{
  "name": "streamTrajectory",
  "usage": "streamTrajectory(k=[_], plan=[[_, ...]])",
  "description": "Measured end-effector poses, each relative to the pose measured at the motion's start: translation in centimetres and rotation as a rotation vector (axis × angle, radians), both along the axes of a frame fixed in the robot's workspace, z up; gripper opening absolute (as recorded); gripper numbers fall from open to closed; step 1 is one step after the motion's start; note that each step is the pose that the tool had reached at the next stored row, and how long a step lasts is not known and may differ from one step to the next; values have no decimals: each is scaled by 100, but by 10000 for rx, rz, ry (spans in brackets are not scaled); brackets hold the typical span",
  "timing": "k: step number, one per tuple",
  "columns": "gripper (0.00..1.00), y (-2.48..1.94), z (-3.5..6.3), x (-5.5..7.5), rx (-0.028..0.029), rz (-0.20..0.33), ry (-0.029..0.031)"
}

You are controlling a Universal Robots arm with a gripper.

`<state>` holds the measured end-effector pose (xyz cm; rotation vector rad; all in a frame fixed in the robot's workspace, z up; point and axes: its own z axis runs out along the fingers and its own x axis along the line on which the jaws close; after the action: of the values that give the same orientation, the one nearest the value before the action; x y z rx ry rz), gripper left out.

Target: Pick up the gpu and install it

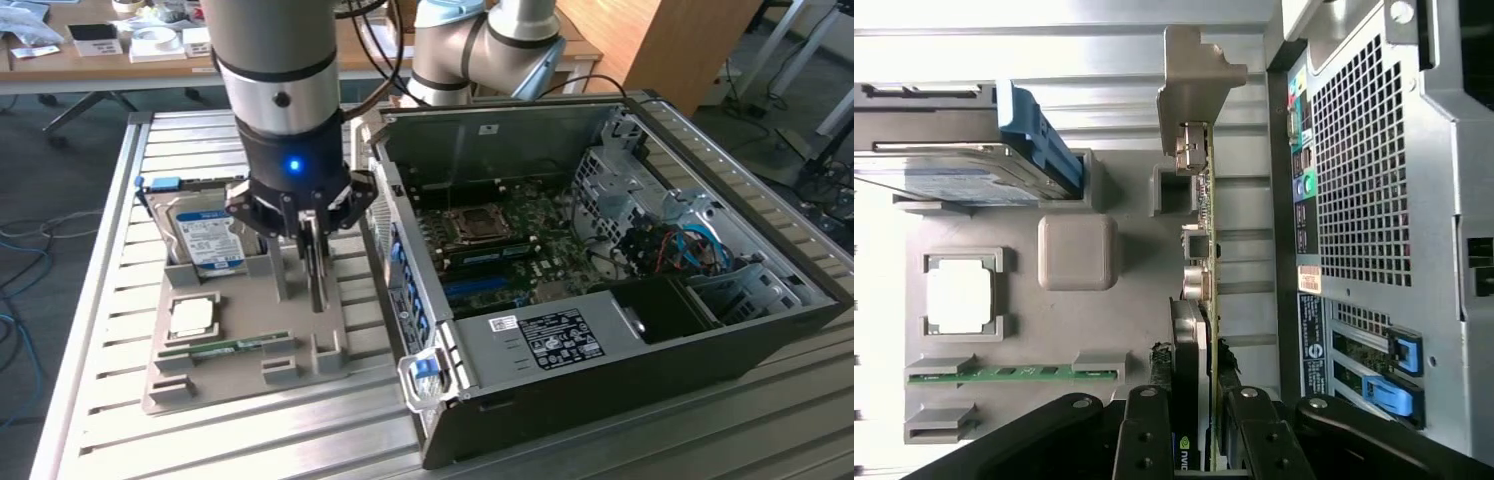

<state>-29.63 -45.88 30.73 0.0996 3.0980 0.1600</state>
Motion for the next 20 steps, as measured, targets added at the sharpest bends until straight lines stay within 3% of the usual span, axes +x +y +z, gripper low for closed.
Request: streamTrajectory(k=[7,16,20], plan=[[27,0,210,0,91,-1,-1],[27,0,410,0,108,-1,-1],[27,0,417,1,108,0,-1]])
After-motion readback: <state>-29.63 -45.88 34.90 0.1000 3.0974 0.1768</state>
